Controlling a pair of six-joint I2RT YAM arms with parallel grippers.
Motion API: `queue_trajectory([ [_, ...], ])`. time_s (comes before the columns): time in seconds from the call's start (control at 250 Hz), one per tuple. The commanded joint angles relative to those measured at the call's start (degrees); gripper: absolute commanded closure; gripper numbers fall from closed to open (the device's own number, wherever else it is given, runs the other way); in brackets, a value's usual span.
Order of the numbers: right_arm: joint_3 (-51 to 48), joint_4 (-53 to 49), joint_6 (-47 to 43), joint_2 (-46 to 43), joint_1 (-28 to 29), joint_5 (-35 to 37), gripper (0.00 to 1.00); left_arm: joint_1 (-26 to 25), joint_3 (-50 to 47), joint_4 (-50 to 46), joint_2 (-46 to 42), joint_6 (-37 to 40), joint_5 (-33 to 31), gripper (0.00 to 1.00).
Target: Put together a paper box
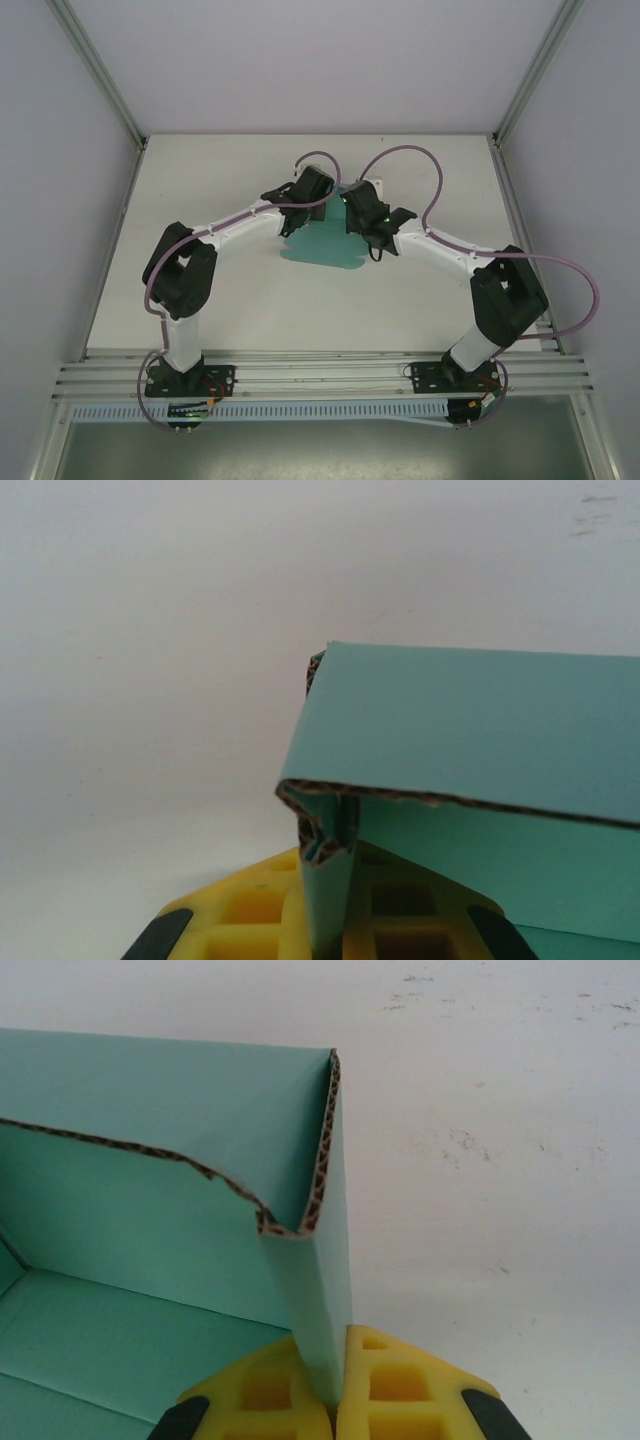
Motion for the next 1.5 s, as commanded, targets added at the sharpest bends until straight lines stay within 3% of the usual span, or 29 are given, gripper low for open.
queue_trajectory([
  [0.0, 2.88, -3.79, 1.46, -0.52, -0.64, 8.53, 1.0, 2.23, 0.8, -14.82, 3.33, -2.68, -16.2, 1.0],
  [0.1, 3.01, -5.99, 2.36, -0.26, -1.47, 11.28, 1.0, 2.27, 2.91, -22.35, 5.02, -6.58, -21.9, 1.0],
  [0.16, 2.63, -6.5, 2.98, -0.09, -2.43, 12.88, 1.0, 2.26, 3.47, -25.52, 5.23, -8.29, -22.22, 1.0],
  [0.296, 3.39, -8.9, 4.18, 3.19, -6.8, 15.4, 1.0, 2.28, -5.76, -13.43, -1.88, -1.54, -15.81, 1.0],
  [0.404, 4.78, -12.35, 5.65, 5.95, -8.68, 19.31, 1.0, 2.29, -5.46, -18.94, -3.05, -5.76, -19.39, 1.0],
  [0.5, 4.85, -13.31, 7.82, 6.94, -9.26, 21.57, 1.0, 2.28, -4.75, -20.04, -2.28, -6.22, -18.17, 1.0],
  [0.807, 2.18, -8.28, 6.63, 5.92, -10.46, 18.49, 1.0, 2.33, -3.54, -19.03, -3.43, -4.85, -13.7, 1.0],
  [0.907, 0.07, -2.9, 3.87, 4.69, -10.52, 15.22, 1.0, 2.28, -3.05, -17.87, -3.71, -4.04, -11.77, 1.0],
  [0.991, -3.34, 5.65, 1.28, 3.0, -10.37, 10.28, 1.0, 2.28, -4.86, -13.54, -4.91, -1.08, -6.32, 1.0],
  [1.071, -5.88, 12.45, -1.46, 1.89, -10.16, 3.7, 1.0, 2.28, -7.94, -6.96, -6.9, 1.27, 0.53, 0.89],
  [1.239, -7.66, 19.04, -5.5, 0.91, -9.28, -7.05, 1.0, 2.28, -9.87, 0.42, -9.63, 2.93, 8.96, 0.82],
  [1.323, -8.26, 20.21, -6.6, 0.24, -9.06, -12.34, 1.0, 2.28, -9.01, 1.03, -10.09, 3.51, 10.45, 0.71],
  [1.495, -8.18, 17.44, -6.83, -1.13, -8.8, -12.1, 1.0, 2.28, -10.23, 3.27, -12.06, 3.95, 14.76, 0.4],
])
